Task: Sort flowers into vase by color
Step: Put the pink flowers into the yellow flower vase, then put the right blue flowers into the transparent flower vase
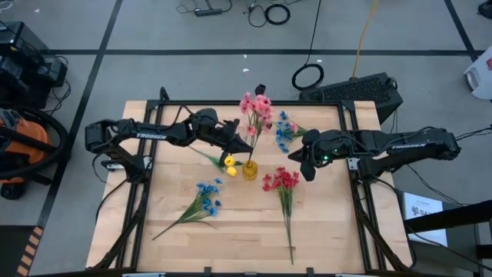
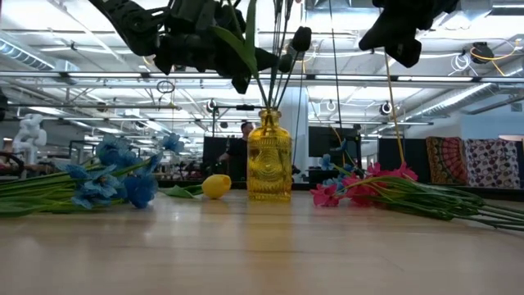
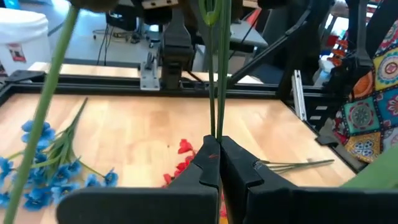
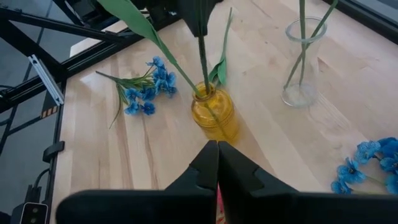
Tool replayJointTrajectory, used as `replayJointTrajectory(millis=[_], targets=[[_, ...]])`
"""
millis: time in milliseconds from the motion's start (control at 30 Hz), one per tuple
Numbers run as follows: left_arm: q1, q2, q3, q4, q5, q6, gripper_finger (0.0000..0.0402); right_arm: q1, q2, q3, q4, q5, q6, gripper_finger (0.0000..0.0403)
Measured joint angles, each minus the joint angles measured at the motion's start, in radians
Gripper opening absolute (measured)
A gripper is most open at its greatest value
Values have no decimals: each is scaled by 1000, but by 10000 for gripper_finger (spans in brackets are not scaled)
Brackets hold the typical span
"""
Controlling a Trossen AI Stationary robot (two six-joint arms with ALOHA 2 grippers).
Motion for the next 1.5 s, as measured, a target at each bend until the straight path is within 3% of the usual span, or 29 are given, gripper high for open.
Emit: replayJointTrajectory(millis=[233, 400, 633, 733, 967, 1133, 1500], targets=[[0, 5, -25, 19, -22, 44, 1, 0, 0, 0, 19, 0, 0, 0], [-1, 5, -118, 154, -28, -5, 1, 0, 0, 0, 36, 0, 0, 0], [-45, 9, -195, 250, -126, -3, 1, 0, 0, 0, 38, 0, 0, 0], [-66, 34, -215, 240, -179, -9, 1, 0, 0, 0, 41, 0, 0, 0], [-100, 69, -214, 246, -190, -30, 5, 0, 0, 0, 59, 0, 0, 0], [-92, 69, -214, 246, -189, -113, 44, 0, 0, 0, 60, 0, 1, 0], [-92, 47, -214, 185, -182, -114, 150, 0, 0, 0, 66, 0, 8, 0]])
